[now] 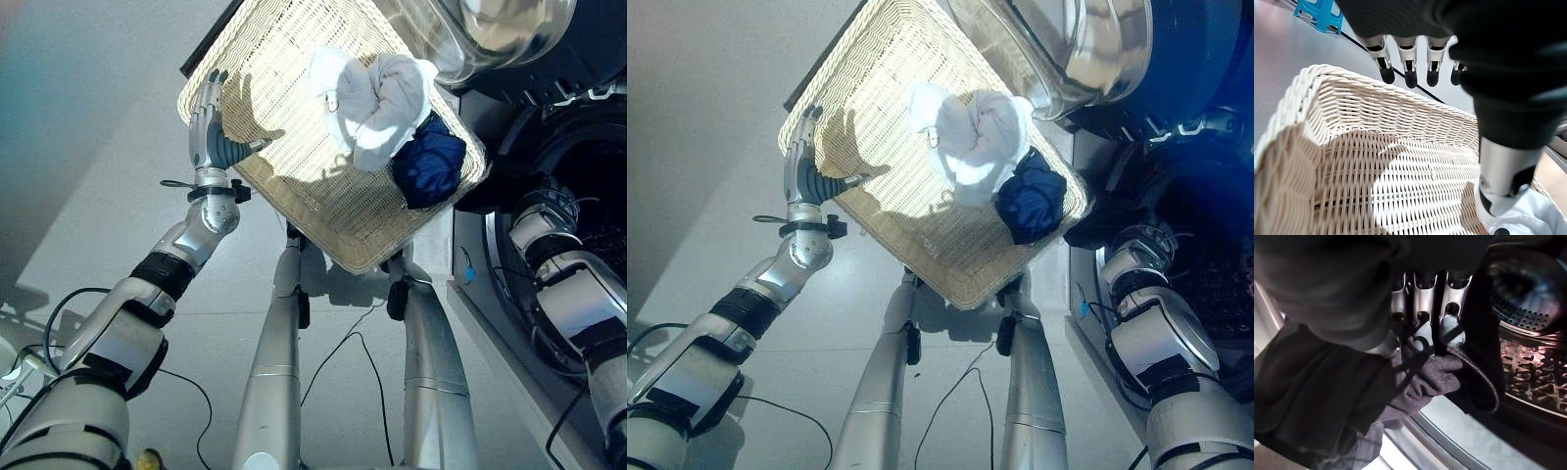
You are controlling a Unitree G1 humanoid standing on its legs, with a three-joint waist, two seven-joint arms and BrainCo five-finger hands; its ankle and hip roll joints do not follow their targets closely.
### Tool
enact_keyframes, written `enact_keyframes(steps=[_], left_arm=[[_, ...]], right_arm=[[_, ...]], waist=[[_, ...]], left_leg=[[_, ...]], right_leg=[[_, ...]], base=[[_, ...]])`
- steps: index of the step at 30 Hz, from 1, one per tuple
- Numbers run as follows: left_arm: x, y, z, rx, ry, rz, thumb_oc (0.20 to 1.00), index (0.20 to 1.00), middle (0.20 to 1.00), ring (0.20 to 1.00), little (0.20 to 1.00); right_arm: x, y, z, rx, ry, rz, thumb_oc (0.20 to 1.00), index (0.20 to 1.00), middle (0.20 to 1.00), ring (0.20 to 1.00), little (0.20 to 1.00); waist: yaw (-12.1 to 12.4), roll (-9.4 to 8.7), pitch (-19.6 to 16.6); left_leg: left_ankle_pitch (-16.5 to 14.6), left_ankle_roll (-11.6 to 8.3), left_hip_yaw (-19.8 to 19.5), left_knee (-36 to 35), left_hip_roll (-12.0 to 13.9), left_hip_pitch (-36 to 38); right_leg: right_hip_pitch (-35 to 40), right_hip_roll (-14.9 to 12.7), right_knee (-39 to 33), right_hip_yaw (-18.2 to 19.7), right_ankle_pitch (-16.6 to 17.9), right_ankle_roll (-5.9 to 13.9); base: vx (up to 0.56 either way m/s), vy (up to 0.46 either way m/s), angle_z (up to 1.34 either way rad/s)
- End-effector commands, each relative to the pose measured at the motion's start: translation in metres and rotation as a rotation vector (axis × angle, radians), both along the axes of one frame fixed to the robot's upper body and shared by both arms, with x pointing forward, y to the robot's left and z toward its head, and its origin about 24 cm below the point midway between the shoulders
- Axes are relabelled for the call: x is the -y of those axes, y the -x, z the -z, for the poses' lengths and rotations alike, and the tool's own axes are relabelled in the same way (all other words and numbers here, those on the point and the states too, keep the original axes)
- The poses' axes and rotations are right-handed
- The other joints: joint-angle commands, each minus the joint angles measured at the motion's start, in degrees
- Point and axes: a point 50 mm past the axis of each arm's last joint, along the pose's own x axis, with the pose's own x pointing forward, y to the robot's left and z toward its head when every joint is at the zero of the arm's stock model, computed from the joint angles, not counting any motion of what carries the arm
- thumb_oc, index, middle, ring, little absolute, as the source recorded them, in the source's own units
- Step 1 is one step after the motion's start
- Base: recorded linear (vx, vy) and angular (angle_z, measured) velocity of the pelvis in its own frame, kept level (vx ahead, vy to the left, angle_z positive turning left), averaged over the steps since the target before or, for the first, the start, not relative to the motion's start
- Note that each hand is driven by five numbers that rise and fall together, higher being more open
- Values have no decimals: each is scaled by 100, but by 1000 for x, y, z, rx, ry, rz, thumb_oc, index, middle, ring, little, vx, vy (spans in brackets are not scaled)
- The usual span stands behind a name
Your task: Put the clothes into the washing machine.
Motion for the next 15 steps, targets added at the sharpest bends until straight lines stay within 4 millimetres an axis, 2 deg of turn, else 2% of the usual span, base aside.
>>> enact_keyframes(steps=[1,5,6,8,9,11,12,15], left_arm=[[16,2,-17,88,32,48,1000,1000,1000,1000,1000],[16,3,-17,87,32,49,1000,1000,1000,1000,1000],[17,3,-17,87,32,51,1000,1000,1000,1000,1000],[17,3,-17,87,33,51,1000,1000,1000,1000,1000],[16,3,-17,84,33,49,1000,1000,1000,1000,1000],[14,4,-17,81,36,45,1000,1000,1000,1000,1000],[10,4,-17,79,38,37,1000,1000,1000,1000,1000],[-2,7,-13,73,43,11,1000,1000,1000,1000,1000]], right_arm=[[20,11,-2,-41,66,49,200,200,200,200,200],[20,11,1,-12,18,47,200,200,200,200,200],[19,11,4,39,-71,46,200,200,200,200,200],[18,10,5,71,-116,44,200,200,200,200,200],[15,9,10,166,-288,47,200,200,200,200,200],[14,7,11,243,-407,56,200,200,200,200,200],[13,8,15,344,-598,74,200,200,200,200,200],[24,16,22,592,-868,173,200,200,200,200,200]], waist=[[-26,383,-111],[-32,383,-111],[-36,381,-111],[-38,381,-111],[-45,365,-111],[-54,353,-111],[-74,320,-111],[-139,212,-111]], left_leg=[[-759,135,251,777,-448,-159],[-751,135,251,760,-446,-164],[-755,138,240,756,-452,-163],[-756,137,243,757,-446,-167],[-771,134,240,772,-446,-169],[-781,125,242,776,-439,-160],[-799,111,241,797,-430,-147],[-848,90,237,863,-390,-147]], right_leg=[[376,266,-1978,-163,1562,699],[368,272,-1984,-156,1572,698],[360,280,-1984,-146,1577,698],[353,284,-1974,-144,1573,697],[351,295,-1962,-136,1565,693],[356,300,-1954,-136,1560,693],[369,310,-1940,-127,1553,693],[382,336,-1893,-103,1528,699]], base=[[0,0,0],[0,0,0],[0,0,0],[0,0,0],[0,0,0],[0,0,0],[0,0,0],[0,0,0]])
